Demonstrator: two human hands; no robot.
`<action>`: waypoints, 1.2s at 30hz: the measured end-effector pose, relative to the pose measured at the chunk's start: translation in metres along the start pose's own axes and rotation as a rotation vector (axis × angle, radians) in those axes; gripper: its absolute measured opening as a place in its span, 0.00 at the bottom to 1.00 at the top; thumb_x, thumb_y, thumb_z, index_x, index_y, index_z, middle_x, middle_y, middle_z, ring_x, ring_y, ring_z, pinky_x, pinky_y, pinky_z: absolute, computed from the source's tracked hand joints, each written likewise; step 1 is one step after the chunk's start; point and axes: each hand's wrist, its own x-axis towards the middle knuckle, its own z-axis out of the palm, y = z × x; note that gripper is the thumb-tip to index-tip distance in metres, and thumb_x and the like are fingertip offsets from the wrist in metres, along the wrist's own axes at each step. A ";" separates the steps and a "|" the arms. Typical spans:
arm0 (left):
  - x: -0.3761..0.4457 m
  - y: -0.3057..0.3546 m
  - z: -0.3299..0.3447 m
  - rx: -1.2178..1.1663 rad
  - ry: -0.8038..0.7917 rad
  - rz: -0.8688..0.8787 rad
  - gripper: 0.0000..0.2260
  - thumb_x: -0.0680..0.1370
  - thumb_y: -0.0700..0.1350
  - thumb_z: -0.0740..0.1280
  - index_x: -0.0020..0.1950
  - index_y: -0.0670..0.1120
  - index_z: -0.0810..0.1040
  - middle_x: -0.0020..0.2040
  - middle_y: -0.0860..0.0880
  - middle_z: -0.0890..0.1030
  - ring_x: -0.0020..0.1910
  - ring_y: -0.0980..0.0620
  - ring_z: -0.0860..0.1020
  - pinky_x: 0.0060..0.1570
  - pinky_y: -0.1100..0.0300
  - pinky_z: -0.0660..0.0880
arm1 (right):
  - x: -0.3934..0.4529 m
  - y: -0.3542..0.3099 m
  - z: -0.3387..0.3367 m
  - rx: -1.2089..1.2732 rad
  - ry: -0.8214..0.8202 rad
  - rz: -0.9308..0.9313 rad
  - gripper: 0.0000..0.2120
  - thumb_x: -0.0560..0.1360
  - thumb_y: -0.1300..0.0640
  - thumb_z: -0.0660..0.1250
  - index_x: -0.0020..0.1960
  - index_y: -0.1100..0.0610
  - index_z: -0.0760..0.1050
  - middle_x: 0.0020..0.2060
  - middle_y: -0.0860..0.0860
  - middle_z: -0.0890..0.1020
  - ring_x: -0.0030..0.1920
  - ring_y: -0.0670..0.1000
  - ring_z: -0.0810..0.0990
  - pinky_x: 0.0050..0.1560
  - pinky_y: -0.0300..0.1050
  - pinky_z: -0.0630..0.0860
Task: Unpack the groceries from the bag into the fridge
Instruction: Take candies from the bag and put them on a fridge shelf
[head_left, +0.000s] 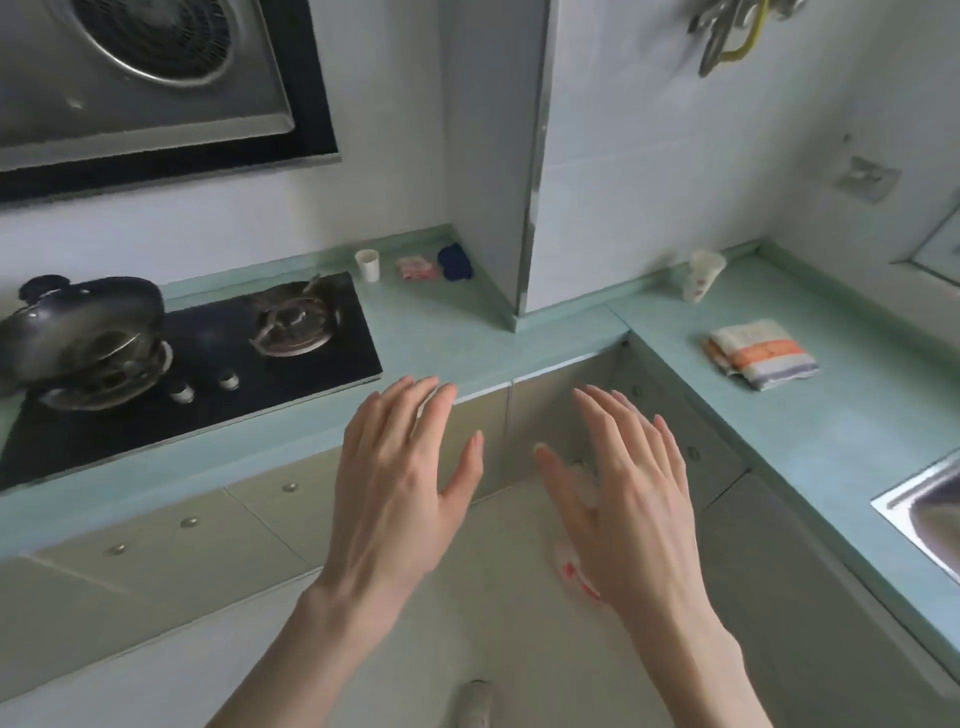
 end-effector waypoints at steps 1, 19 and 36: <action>0.011 -0.001 0.011 -0.026 -0.002 0.027 0.19 0.83 0.51 0.65 0.69 0.41 0.79 0.66 0.44 0.80 0.68 0.42 0.77 0.69 0.44 0.72 | 0.005 0.007 0.002 -0.022 -0.002 0.031 0.27 0.82 0.41 0.60 0.76 0.55 0.70 0.73 0.48 0.74 0.78 0.51 0.67 0.80 0.53 0.57; 0.065 0.040 0.255 -0.390 -0.264 0.291 0.16 0.82 0.46 0.68 0.67 0.41 0.80 0.67 0.45 0.81 0.68 0.45 0.78 0.68 0.43 0.73 | 0.004 0.168 0.049 -0.064 0.031 0.501 0.26 0.80 0.48 0.67 0.76 0.53 0.69 0.73 0.47 0.73 0.72 0.50 0.72 0.70 0.59 0.72; -0.013 0.068 0.550 -0.462 -0.433 0.172 0.17 0.82 0.44 0.66 0.69 0.39 0.79 0.66 0.46 0.81 0.69 0.46 0.77 0.69 0.45 0.74 | -0.013 0.405 0.229 -0.018 -0.154 0.455 0.24 0.79 0.49 0.67 0.74 0.52 0.73 0.71 0.42 0.74 0.71 0.44 0.73 0.70 0.40 0.69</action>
